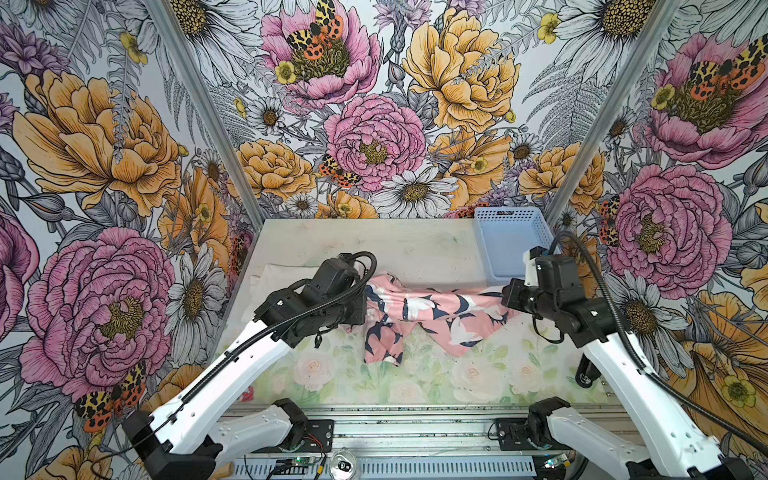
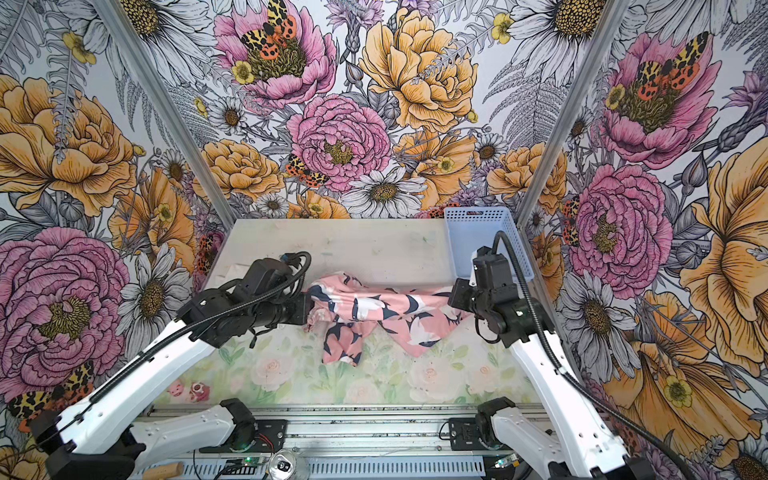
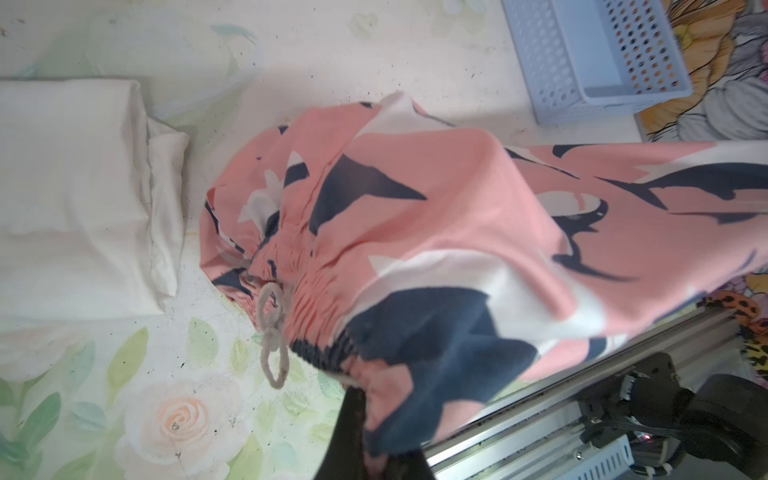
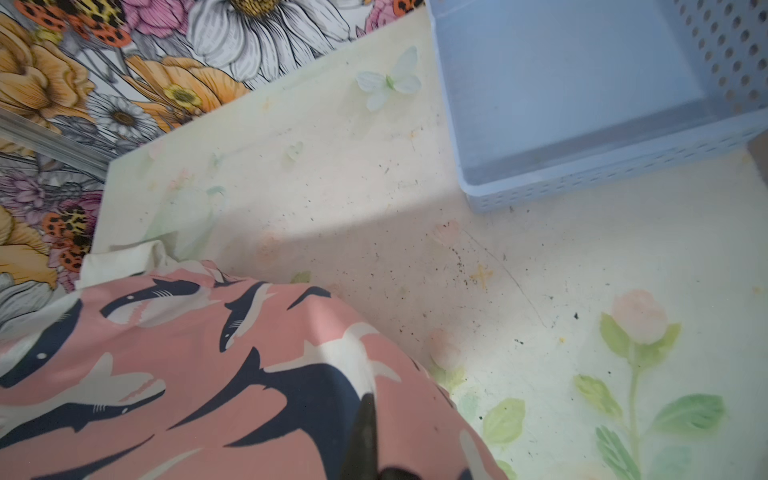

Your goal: Fold and stack the mixed laundry pile

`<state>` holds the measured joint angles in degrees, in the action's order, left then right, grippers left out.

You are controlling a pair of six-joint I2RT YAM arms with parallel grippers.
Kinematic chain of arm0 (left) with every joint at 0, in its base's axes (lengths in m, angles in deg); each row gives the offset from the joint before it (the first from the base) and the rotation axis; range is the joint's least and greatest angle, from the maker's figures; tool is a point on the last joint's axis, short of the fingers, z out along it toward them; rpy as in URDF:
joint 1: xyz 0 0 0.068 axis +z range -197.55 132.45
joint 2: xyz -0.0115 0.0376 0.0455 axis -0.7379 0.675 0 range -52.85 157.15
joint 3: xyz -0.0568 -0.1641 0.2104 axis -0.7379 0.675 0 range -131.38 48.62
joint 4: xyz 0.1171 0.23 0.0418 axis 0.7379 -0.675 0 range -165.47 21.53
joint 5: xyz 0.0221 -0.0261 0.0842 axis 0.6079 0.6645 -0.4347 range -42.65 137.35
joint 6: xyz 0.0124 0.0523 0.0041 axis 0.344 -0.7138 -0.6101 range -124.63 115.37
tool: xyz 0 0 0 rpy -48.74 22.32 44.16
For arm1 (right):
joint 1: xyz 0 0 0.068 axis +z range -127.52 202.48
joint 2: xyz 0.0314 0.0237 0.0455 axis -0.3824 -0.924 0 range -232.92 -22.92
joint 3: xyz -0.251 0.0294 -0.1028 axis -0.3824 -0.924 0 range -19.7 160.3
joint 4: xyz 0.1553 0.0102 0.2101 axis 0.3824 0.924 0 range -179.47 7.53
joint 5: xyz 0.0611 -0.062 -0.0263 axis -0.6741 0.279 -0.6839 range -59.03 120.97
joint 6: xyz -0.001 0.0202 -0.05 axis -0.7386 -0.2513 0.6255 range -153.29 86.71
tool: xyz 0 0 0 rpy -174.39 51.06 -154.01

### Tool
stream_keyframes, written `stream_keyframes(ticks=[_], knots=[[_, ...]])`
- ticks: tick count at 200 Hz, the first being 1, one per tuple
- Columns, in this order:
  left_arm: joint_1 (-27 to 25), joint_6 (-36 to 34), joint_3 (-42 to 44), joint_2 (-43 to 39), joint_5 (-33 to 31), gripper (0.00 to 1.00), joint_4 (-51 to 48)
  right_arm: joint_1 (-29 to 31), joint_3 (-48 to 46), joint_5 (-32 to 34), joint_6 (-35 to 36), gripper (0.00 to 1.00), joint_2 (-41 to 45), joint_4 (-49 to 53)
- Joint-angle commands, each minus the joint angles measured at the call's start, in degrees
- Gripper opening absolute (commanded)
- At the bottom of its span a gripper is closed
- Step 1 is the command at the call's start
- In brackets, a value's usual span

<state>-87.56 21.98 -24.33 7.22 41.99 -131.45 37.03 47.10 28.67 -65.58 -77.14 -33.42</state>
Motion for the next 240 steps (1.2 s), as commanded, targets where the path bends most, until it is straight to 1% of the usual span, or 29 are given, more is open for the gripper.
stream_keyframes(ticks=[1,12,21,41,62,82,98,112,117,122,126,133,136,141,146,159,165,184,198,212,226,240], knots=[[-0.2,0.0,-5.8,-3.3,-2.0,0.00,-6.2,-0.4,7.8,2.2,2.3,0.00,-0.5,12.8],[0.3,0.3,-8.6,-3.6,-1.7,0.00,-6.7,-0.4,12.6,3.2,3.5,0.00,-2.1,13.9],[1.7,0.3,-10.3,-3.3,0.1,0.00,-6.7,-0.4,15.9,4.2,4.5,0.00,-4.1,14.0],[7.7,-1.6,-12.6,-0.3,6.6,0.00,-5.8,-0.6,21.8,6.8,7.4,0.00,-10.3,11.8],[16.1,-5.5,-11.3,4.6,15.4,0.00,-0.9,-1.2,26.1,7.7,9.7,0.00,-20.2,6.8],[22.4,-7.7,-8.6,11.1,22.8,0.00,5.3,-1.4,30.3,7.2,10.8,0.00,-31.3,1.9],[26.3,-8.4,-5.7,17.6,26.0,0.00,10.4,-1.4,34.4,5.3,11.0,0.00,-40.5,-0.9],[28.2,-9.3,-4.6,23.2,24.7,0.00,13.2,-1.4,38.8,3.9,10.9,0.00,-47.9,-2.1],[28.8,-9.5,-4.7,24.9,23.8,0.06,13.6,-1.2,40.1,3.6,11.0,0.00,-50.1,-2.2],[29.4,-9.5,-4.9,26.1,22.8,0.16,14.0,-1.1,41.7,3.8,11.2,0.08,-51.6,-2.1],[29.8,-9.7,-5.0,27.1,21.9,0.23,14.3,-0.9,42.3,3.7,11.3,0.15,-52.6,-2.0],[30.6,-9.8,-5.3,28.5,21.0,0.28,14.5,-0.4,42.5,3.5,11.2,0.24,-53.1,-1.9],[30.8,-9.8,-5.3,28.8,20.5,0.32,14.6,-0.1,42.3,3.4,11.1,0.28,-53.0,-2.0],[31.1,-9.8,-5.3,29.1,19.7,0.43,14.6,0.4,41.4,3.3,11.0,0.33,-52.4,-2.0],[31.3,-9.9,-5.0,29.0,18.6,0.50,14.6,1.1,40.1,3.5,10.9,0.38,-51.4,-2.0],[31.6,-9.9,-3.6,27.4,16.5,0.62,14.6,3.1,34.4,2.7,10.1,0.47,-47.7,-2.2],[31.6,-9.8,-2.7,26.4,15.4,0.66,14.5,4.0,30.9,1.9,9.3,0.49,-45.8,-2.4],[31.7,-9.6,2.0,22.7,13.9,0.70,14.5,7.7,17.5,-1.5,5.9,0.53,-38.2,-4.7],[31.8,-9.2,6.3,19.3,13.9,0.71,14.4,10.8,6.3,-5.6,1.1,0.54,-32.3,-7.7],[31.8,-8.2,11.2,16.3,14.4,0.72,14.3,14.7,-3.0,-8.5,-4.0,0.54,-26.6,-10.4],[31.8,-7.2,15.7,14.6,14.5,0.72,14.4,19.1,-9.7,-9.5,-8.9,0.55,-22.2,-12.2],[31.9,-6.8,18.9,14.5,13.9,0.72,14.8,23.3,-14.0,-10.3,-13.1,0.56,-19.8,-13.2]])
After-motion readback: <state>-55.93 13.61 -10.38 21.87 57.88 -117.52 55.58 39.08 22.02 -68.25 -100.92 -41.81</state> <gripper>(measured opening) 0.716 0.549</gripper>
